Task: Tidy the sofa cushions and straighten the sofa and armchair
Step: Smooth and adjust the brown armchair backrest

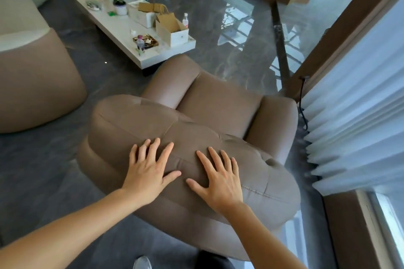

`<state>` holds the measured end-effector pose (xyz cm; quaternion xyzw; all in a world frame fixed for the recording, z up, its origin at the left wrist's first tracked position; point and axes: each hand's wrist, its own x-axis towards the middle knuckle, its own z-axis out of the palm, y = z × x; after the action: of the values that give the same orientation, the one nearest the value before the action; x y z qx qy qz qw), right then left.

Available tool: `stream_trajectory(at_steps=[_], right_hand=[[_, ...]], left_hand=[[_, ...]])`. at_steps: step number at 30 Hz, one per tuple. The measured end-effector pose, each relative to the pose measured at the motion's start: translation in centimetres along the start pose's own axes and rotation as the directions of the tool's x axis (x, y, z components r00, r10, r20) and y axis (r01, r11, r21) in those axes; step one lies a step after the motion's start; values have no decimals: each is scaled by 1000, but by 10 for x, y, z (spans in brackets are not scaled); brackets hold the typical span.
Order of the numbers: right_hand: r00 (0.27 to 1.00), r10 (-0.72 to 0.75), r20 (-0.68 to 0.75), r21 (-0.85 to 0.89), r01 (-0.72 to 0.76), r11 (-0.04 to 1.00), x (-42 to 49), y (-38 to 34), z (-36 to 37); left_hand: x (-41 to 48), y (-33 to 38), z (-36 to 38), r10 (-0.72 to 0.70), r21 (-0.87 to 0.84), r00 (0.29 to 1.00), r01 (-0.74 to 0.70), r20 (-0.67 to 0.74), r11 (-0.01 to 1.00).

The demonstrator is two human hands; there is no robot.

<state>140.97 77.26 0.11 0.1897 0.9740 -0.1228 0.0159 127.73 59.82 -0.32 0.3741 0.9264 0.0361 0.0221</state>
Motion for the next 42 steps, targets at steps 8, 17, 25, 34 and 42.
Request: stream_trajectory(at_steps=[8, 17, 25, 34, 42], right_hand=[[982, -187, -27, 28, 188, 982, -33, 113, -17], [965, -260, 22, 123, 256, 959, -19, 247, -66], [999, -23, 46, -12, 24, 1000, -19, 313, -89], [989, -146, 14, -21, 147, 989, 16, 410, -104], [956, -287, -65, -20, 286, 958, 50, 481, -120]], left_hand=[[-25, 123, 5, -161, 10, 987, 161, 3, 987], [-2, 259, -2, -267, 15, 964, 267, -1, 964], [27, 330, 2, -150, -37, 984, 147, -98, 988], [54, 393, 9, -315, 13, 948, 315, -39, 949], [93, 464, 12, -436, 39, 895, 441, -94, 897]])
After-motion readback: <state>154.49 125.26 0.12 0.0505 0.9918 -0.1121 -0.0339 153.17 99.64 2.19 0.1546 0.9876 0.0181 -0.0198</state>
